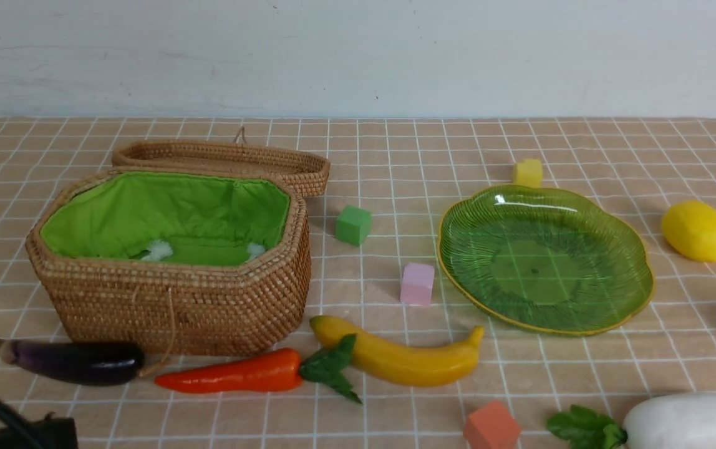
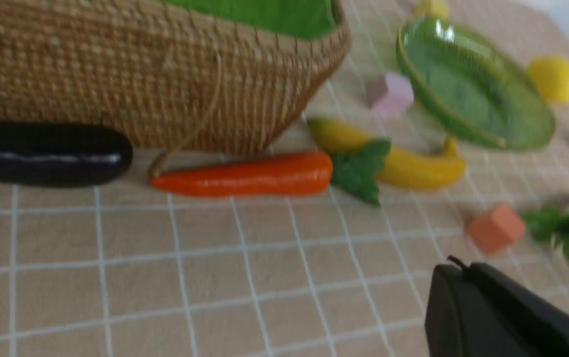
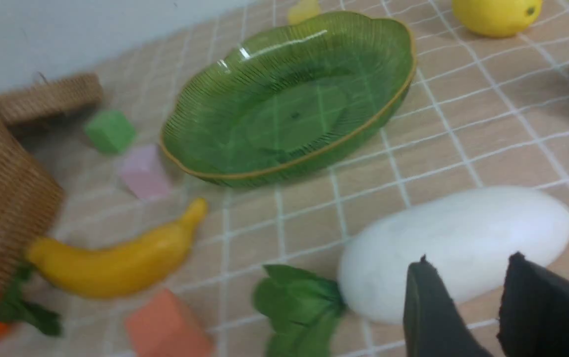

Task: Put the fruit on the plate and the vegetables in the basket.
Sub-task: Use the left arm to grab an eggplant and put it into the left basket

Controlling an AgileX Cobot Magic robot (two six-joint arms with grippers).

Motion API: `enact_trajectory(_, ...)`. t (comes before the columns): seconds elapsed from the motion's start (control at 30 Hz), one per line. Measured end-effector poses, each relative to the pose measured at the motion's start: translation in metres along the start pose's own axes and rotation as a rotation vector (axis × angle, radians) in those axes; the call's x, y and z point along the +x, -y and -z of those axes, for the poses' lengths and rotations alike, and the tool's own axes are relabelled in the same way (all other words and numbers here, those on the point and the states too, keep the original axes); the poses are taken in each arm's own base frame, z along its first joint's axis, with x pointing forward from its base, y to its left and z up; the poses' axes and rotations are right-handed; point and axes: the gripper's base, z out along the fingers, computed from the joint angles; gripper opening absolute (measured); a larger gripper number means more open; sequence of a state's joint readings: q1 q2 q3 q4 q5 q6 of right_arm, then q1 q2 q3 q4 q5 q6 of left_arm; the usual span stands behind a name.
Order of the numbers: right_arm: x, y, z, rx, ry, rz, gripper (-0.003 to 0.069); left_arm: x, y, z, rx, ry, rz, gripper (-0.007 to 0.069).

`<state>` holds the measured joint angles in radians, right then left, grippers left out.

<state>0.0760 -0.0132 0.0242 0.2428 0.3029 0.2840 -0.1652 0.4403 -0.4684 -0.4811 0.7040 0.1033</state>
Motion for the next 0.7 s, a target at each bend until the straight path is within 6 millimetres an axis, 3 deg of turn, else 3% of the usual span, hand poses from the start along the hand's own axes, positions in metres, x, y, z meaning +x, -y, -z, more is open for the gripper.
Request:
enact_trajectory(0.03,-0.004,-0.003,0.0,-0.039,0.04,-0.133,0.0239,-0.001,0.003,-0.004,0.016,-0.104,-0.069,-0.0013)
enact_trajectory(0.1,-0.008,-0.005,0.0,-0.068,0.088,-0.217,0.0239,-0.002,0.005,-0.01,0.045,-0.184,-0.135,-0.0013)
enact_trajectory(0.2,-0.012,-0.006,0.001,-0.086,0.126,-0.264,0.0239,-0.003,0.006,-0.015,0.078,-0.232,-0.189,-0.0013)
enact_trajectory(0.33,-0.02,-0.02,0.008,-0.118,0.019,-0.279,0.0191,-0.011,0.007,-0.025,0.109,-0.273,-0.279,-0.0013)
enact_trajectory(0.47,-0.07,-0.068,0.037,-0.248,-0.178,0.024,0.0062,-0.028,0.007,-0.041,0.115,-0.326,-0.305,-0.0013)
enact_trajectory(0.53,-0.085,-0.081,0.044,-0.29,-0.231,0.134,0.0031,-0.032,0.006,-0.047,0.115,-0.35,-0.318,-0.0013)
enact_trajectory(0.57,-0.101,-0.096,0.053,-0.35,-0.316,0.284,0.0004,-0.042,0.005,-0.056,0.121,-0.369,-0.384,-0.0013)
enact_trajectory(0.7,-0.129,-0.118,0.062,-0.431,-0.42,0.48,-0.0008,-0.059,0.002,-0.072,0.143,-0.408,-0.603,-0.0013)
